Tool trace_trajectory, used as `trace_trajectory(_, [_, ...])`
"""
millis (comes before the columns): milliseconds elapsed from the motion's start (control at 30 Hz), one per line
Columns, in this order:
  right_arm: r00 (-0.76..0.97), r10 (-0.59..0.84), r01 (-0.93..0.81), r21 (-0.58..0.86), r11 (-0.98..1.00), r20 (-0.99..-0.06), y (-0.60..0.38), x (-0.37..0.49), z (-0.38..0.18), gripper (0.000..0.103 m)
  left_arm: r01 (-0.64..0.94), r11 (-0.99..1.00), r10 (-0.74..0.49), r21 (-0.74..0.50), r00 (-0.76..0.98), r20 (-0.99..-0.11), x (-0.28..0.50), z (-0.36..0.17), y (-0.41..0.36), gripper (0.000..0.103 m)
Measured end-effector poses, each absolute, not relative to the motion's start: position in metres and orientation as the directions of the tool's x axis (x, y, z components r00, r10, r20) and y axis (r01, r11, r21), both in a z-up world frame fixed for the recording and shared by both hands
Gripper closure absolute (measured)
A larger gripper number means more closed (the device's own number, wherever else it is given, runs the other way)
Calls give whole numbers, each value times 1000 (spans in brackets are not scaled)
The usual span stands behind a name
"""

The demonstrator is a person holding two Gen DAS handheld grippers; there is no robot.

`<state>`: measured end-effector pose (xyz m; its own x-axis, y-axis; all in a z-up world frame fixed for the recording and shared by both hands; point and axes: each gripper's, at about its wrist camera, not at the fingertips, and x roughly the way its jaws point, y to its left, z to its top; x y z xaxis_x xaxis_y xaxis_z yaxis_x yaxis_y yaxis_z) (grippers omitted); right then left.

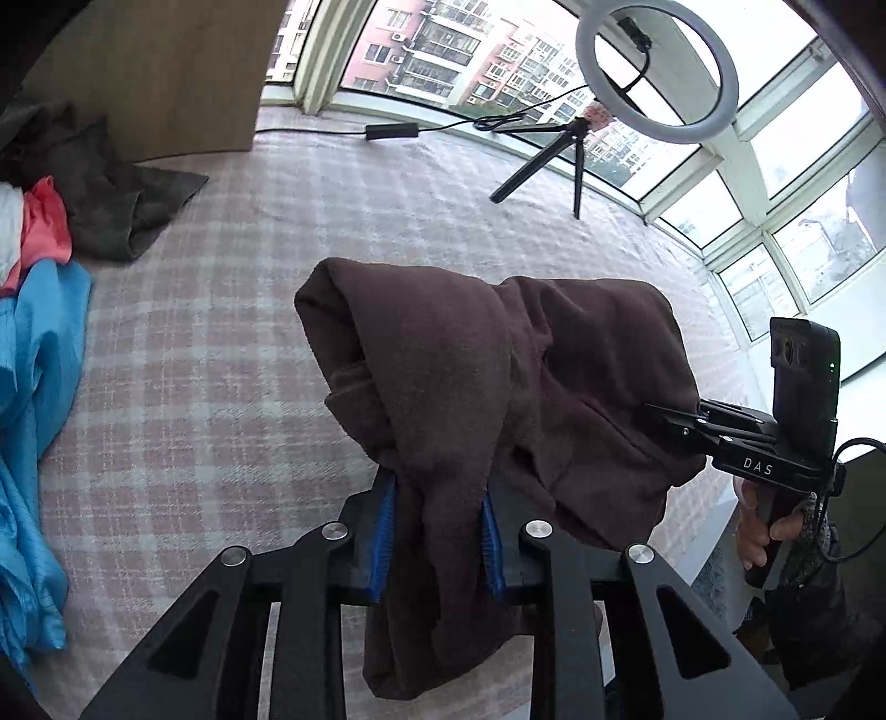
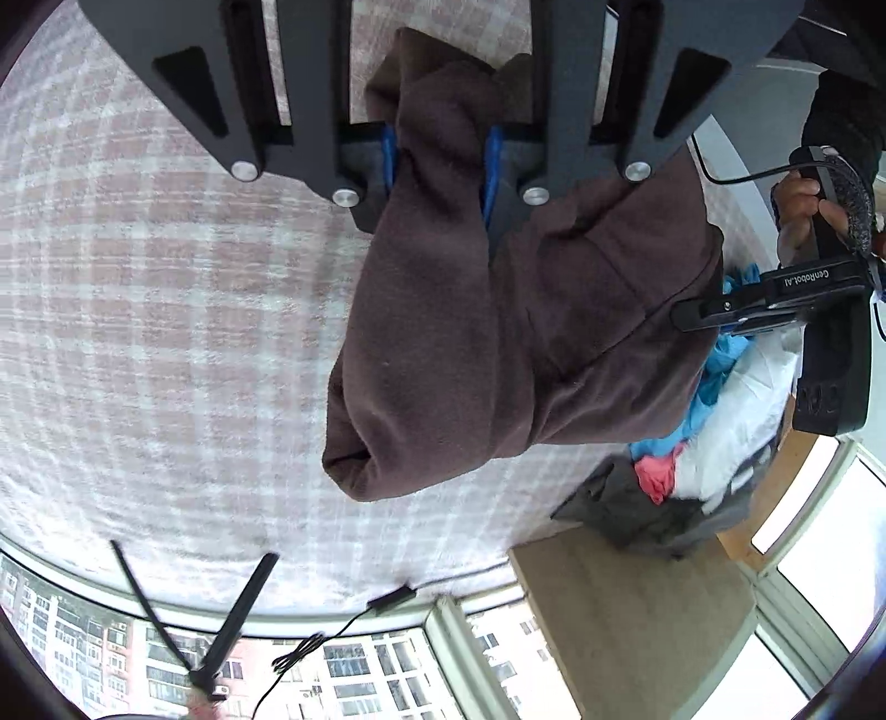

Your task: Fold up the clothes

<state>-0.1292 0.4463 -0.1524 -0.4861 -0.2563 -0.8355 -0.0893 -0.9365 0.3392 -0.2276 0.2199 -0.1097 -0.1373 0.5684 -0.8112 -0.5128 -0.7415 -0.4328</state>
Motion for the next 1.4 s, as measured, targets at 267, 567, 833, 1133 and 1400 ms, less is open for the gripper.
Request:
trace_trajectory(267, [-545, -112, -231, 277, -933, -831, 550, -102, -111, 81, -630, -643, 620, -435, -93, -779, -243, -89, 350, 78])
trace_trajectory(567, [-503, 26, -426, 221, -877, -864, 691, -122, -126, 81, -665, -580, 648, -471, -26, -761, -271, -110, 513, 79])
trace_trajectory(833, [-457, 35, -471, 208, -857, -889, 764, -149, -154, 81, -632, -590, 649, -502, -2, -761, -301, -138, 568, 79])
trace_trajectory(1133, [-424, 41, -492, 192, -849, -905, 793, -168, -165, 82, -597, -573, 679, -561, 36, -733, -323, -156, 593, 79])
trace_trajectory(1400, [-429, 109, -516, 144, -844, -897, 828, -190, -154, 82, -598, -549, 699, -584, 55, -713, -332, -163, 614, 79])
